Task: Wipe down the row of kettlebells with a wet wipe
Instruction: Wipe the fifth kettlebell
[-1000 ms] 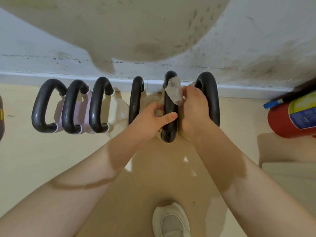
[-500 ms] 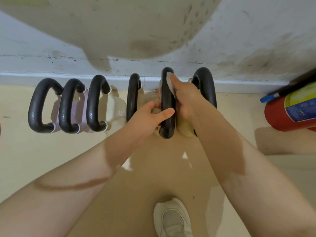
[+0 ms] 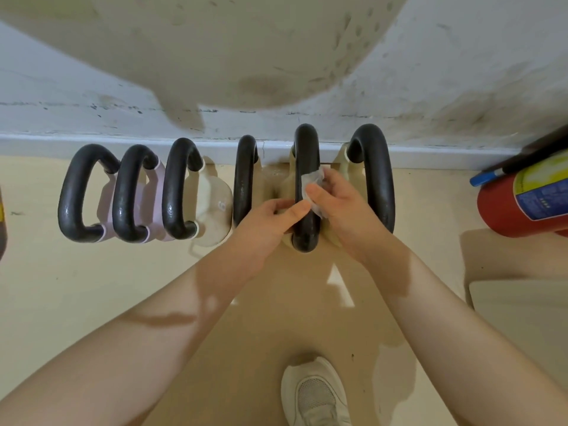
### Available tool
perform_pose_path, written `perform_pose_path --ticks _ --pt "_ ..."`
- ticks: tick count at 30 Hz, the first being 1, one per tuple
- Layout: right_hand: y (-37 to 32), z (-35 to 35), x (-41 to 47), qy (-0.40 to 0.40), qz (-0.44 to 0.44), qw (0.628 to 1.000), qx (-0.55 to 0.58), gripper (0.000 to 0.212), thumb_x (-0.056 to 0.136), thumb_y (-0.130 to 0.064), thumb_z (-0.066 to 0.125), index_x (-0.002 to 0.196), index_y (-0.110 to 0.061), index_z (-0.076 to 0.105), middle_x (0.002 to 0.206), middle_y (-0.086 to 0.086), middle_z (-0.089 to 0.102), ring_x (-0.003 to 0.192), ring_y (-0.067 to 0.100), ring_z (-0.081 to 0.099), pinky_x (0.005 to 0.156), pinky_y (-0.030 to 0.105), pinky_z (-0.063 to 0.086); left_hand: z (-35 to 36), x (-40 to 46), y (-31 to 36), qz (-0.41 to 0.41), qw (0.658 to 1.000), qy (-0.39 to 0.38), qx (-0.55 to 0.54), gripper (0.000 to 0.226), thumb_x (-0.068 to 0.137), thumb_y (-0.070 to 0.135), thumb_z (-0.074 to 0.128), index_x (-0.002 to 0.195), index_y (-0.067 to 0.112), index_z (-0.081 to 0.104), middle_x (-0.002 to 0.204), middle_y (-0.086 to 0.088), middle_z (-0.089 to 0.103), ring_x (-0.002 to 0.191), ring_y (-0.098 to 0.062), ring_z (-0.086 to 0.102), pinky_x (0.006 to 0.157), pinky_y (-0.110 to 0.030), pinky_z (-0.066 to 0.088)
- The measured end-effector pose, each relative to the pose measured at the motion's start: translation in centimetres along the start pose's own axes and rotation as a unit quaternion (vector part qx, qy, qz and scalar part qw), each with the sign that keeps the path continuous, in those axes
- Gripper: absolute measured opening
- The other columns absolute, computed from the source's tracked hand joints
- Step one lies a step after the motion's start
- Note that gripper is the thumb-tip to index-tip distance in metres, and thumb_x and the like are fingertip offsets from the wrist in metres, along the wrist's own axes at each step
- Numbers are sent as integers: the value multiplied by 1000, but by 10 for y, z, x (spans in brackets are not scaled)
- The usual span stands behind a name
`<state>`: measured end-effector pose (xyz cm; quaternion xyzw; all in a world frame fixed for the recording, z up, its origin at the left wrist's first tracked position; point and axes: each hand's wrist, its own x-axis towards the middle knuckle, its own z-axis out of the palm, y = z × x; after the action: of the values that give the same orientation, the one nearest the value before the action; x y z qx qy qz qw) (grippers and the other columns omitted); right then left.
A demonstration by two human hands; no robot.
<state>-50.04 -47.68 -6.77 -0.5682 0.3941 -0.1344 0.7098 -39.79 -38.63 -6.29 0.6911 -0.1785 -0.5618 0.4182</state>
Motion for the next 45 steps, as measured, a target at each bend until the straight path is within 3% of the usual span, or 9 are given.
perform_pose_path --ticks 5,8,12,20,24,28,33,36,45 --pt "0 7 13 38 -106 991 -78 50 100 -16 36 147 -21 20 141 -13 41 126 0 40 112 23 28 -5 -7 -11 -56 989 5 -139 63 95 51 28 136 5 41 132 -14 57 125 -19 52 113 -37 30" --pt "1 5 15 56 -220 905 -360 45 99 -24 33 142 -10 34 155 5 23 143 12 15 115 17 8 -6 -8 -8 -29 989 25 -142 57 97 49 22 126 10 51 124 -12 63 115 -17 59 109 -35 36" --pt "-15 4 17 -82 -346 677 -645 46 92 -41 35 89 -12 71 97 4 70 113 24 53 111 43 27 -5 -13 2 11 986 73 -150 44 97 47 24 102 24 61 101 5 69 95 0 62 83 -16 44" --pt "-20 18 14 -120 -331 590 -726 53 87 -40 21 63 -23 65 65 -6 64 85 19 58 110 42 27 -1 -21 2 11 988 80 -134 55 97 45 19 135 16 46 135 1 54 123 -6 49 101 -19 33" --pt "-24 3 23 -36 -315 661 -680 48 89 -39 26 71 -18 65 77 -1 65 99 22 57 113 47 20 -3 -23 1 -1 987 74 -145 58 97 47 17 134 12 46 134 2 52 113 -2 50 103 -21 29" --pt "-6 -1 17 -108 -356 627 -685 45 92 -38 31 88 -16 70 95 2 69 115 26 53 115 45 14 -7 -22 3 -30 981 59 -181 53 97 48 22 114 16 61 112 -1 67 104 -9 59 104 -31 38" --pt "-8 6 21 17 -219 885 -411 46 101 -24 31 145 -11 29 155 4 23 145 17 7 116 26 3 -1 -23 9 -22 987 30 -153 40 98 44 28 102 27 64 101 9 68 103 -8 60 101 -31 38" --pt "-8 32 5 100 -101 986 -92 43 100 -20 35 143 -19 30 136 2 48 129 14 41 101 14 37 7 -24 10 -17 990 43 -131 26 94 24 46 111 28 65 103 9 71 100 -5 64 91 -24 45" --pt "-7 20 8 87 106 988 74 35 96 -39 42 114 -13 57 104 8 65 100 25 63 96 45 48 4 -22 2 5 997 32 -74 45 87 11 59 130 23 53 120 4 66 114 -6 57 104 -26 38"
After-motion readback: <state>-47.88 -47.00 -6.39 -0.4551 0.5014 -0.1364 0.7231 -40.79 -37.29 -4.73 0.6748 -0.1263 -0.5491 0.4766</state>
